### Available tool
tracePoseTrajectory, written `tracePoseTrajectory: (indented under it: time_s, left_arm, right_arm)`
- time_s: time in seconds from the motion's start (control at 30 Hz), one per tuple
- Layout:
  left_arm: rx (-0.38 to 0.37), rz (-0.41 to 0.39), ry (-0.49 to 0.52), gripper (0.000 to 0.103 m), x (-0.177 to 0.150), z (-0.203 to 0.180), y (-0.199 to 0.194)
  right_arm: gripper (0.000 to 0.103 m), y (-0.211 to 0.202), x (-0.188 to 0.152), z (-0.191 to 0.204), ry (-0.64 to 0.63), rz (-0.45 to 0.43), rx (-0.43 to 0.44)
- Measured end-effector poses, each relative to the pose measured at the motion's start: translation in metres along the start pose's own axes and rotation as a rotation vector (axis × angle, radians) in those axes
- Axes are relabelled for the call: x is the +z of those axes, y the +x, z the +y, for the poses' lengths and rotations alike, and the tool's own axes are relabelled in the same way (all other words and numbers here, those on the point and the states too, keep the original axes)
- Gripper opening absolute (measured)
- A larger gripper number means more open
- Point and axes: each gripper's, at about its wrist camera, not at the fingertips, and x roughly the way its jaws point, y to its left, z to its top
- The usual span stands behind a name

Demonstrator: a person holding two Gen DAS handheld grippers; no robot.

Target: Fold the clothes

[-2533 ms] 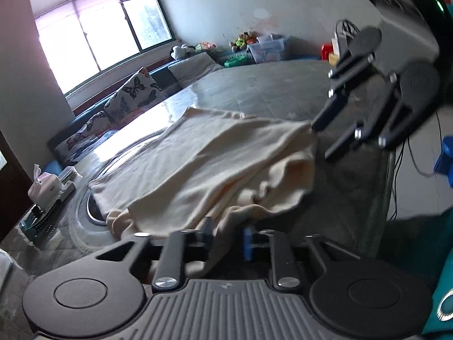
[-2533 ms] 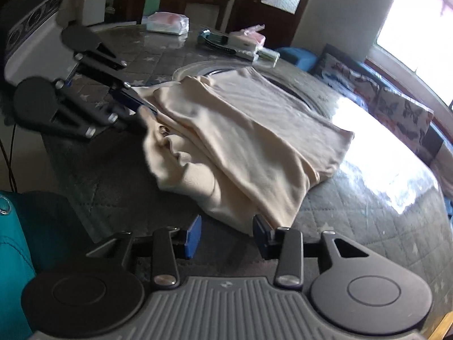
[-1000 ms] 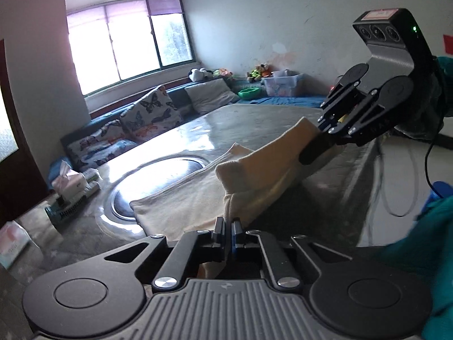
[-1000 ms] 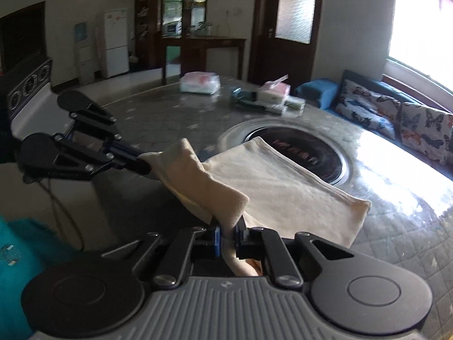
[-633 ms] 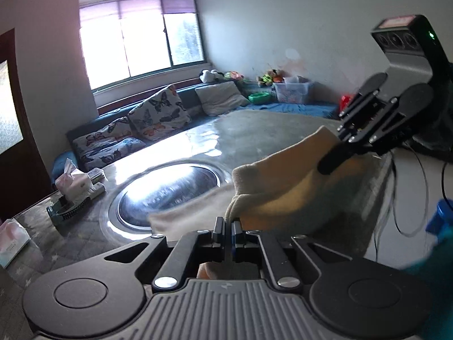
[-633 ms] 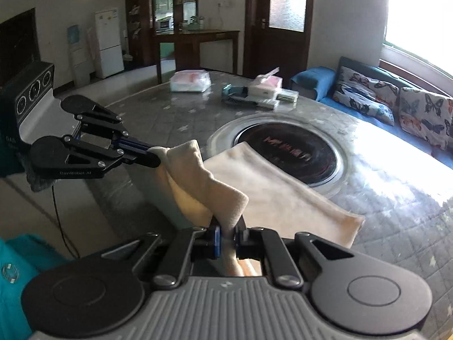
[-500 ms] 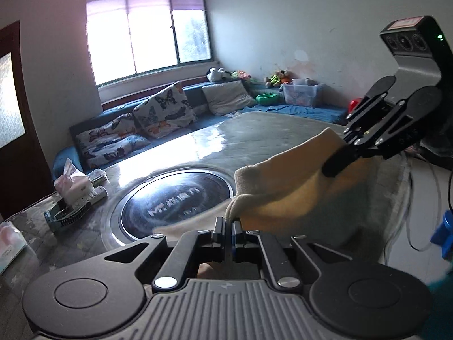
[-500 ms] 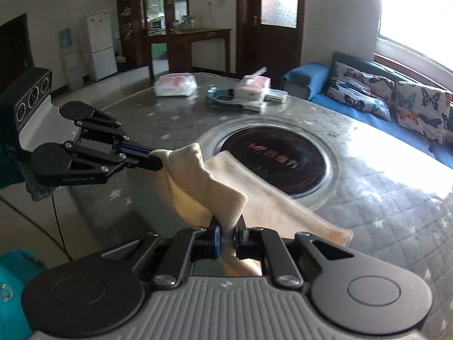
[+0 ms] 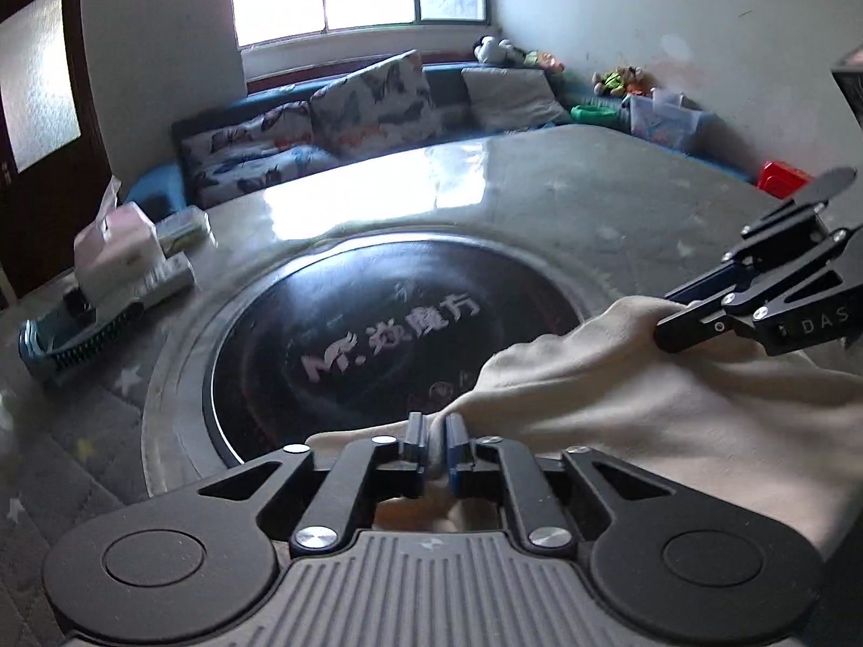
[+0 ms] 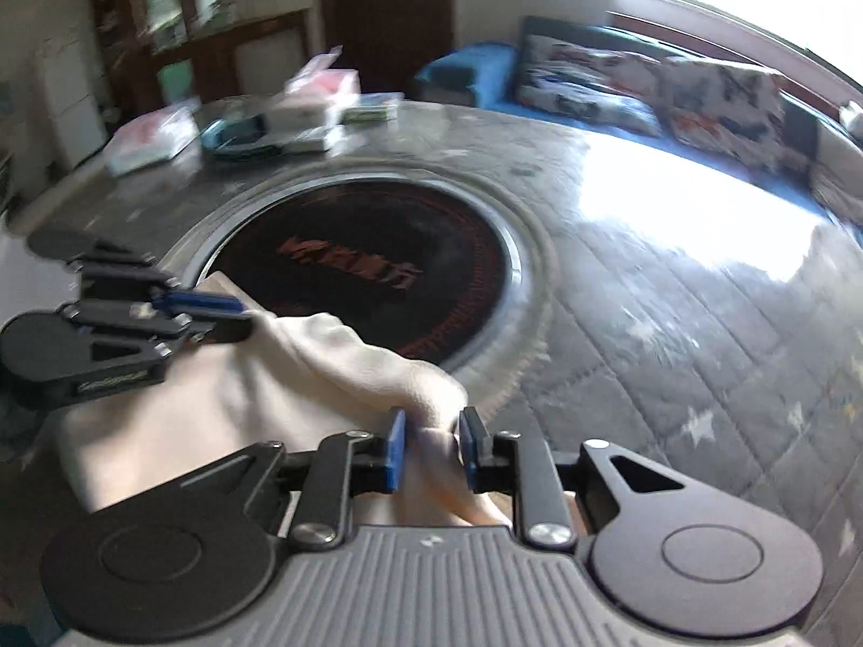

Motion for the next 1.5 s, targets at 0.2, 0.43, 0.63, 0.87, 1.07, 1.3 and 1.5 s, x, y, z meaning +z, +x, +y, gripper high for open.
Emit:
tracePoseTrajectory:
  time_s: [0.2, 0.43, 0.63, 0.87, 1.07, 1.3, 1.5]
  left_arm:
    - [-0.036, -0.017, -0.039, 0.017, 0.011, -0.004, -0.024]
    - [-0.112, 0.01, -0.052, 0.014, 0.016, -0.025, -0.017]
    - [-0.104, 0.053, -0.063, 0.015, 0.012, -0.026, -0.002]
    - [-0.098, 0.019, -0.039, 0.015, 0.013, -0.032, -0.015]
    - [-0.148, -0.004, -0.006, 0.015, 0.012, -0.051, -0.028]
    - [-0.162, 0.017, 0.019, 0.015, 0.005, -0.068, -0.025]
    - [-0.153, 0.002, 0.027, 0.015, 0.003, -0.066, -0.031]
  right_arm:
    - [0.021, -0.025, -0.005, -0.002, 0.025, -0.07, -0.053]
    - [0.011, -0.005, -0.002, 0.004, 0.064, -0.017, 0.011]
    - [0.01, -0.021, -0.007, -0.01, 0.084, -0.057, 0.003]
    - [0.014, -0.06, -0.04, -0.033, 0.119, -0.019, -0.015]
    - [0.018, -0.073, -0.066, -0.033, 0.154, -0.023, 0.033]
    - [0.023, -0.053, -0.072, -0.04, 0.255, -0.048, 0.104]
    - [0.032, -0.042, -0.075, -0.051, 0.338, -0.067, 0.152]
